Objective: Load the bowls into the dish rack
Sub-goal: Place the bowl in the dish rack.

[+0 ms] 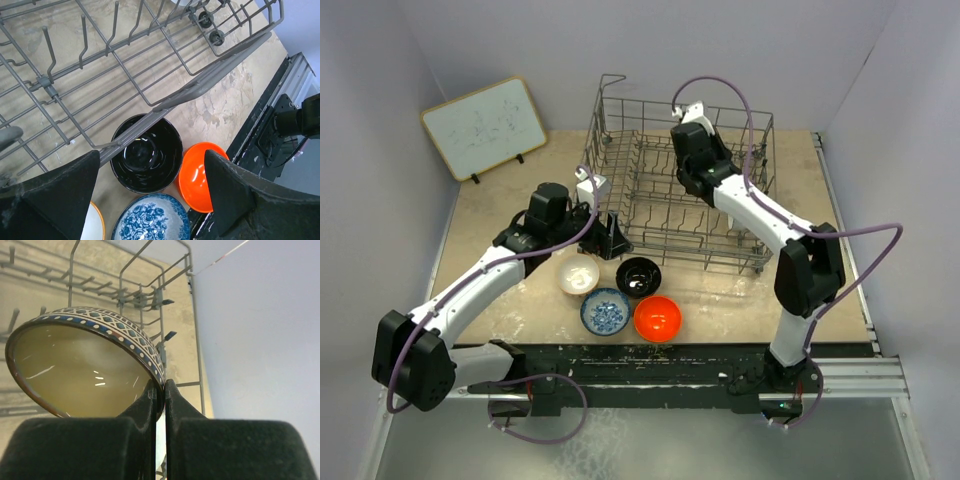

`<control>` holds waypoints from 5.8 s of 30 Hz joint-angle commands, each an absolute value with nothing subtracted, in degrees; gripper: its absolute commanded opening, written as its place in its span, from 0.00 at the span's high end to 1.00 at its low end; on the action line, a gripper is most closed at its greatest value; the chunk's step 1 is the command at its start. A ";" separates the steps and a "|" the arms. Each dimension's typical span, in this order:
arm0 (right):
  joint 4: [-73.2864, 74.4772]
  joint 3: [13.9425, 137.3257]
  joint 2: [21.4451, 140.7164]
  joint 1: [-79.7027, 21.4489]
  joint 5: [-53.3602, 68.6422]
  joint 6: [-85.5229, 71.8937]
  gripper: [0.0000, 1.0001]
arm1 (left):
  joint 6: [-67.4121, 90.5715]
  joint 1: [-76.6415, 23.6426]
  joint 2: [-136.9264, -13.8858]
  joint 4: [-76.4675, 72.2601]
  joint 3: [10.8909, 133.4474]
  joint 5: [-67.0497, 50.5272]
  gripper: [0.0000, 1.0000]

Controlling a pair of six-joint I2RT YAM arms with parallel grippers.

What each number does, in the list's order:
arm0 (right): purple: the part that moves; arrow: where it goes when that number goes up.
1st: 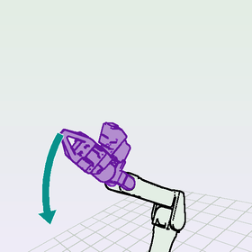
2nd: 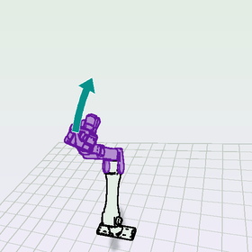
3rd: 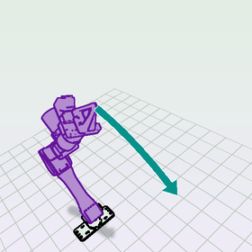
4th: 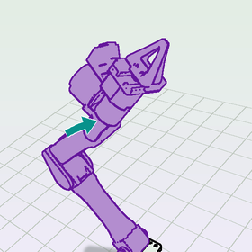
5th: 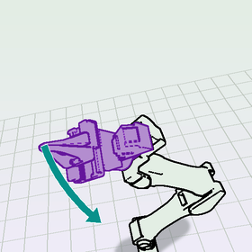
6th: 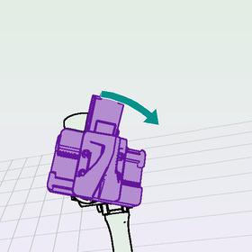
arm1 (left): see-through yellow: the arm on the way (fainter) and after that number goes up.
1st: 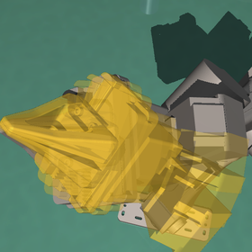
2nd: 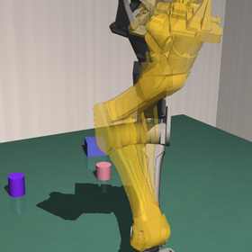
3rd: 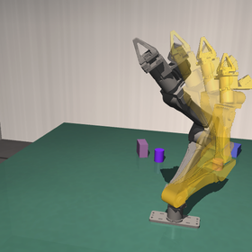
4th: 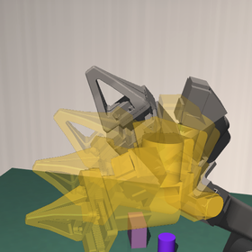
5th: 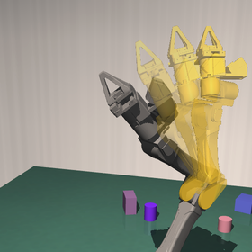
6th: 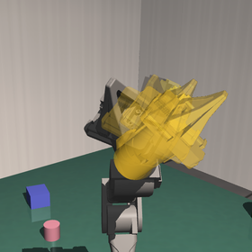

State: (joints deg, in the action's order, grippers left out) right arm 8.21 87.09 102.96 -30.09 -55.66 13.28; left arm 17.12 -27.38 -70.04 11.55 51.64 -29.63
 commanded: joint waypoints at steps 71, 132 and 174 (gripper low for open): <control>72.76 123.86 116.21 -38.38 -72.05 -23.17 1.00 | 10.28 -32.33 -59.84 21.19 55.93 -24.46 0.12; 12.96 79.66 73.48 -17.39 22.92 -17.84 1.00 | 22.94 -20.68 -64.06 5.85 56.63 -10.77 0.10; 32.17 77.69 72.10 -14.59 -13.83 -23.41 1.00 | 43.16 -27.41 -85.06 -16.68 53.15 -14.16 0.92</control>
State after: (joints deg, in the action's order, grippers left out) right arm 36.51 75.57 71.35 -14.61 -7.81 -21.58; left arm 40.27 -24.27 -83.48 -20.34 55.07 -5.69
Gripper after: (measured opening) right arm 0.027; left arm 0.102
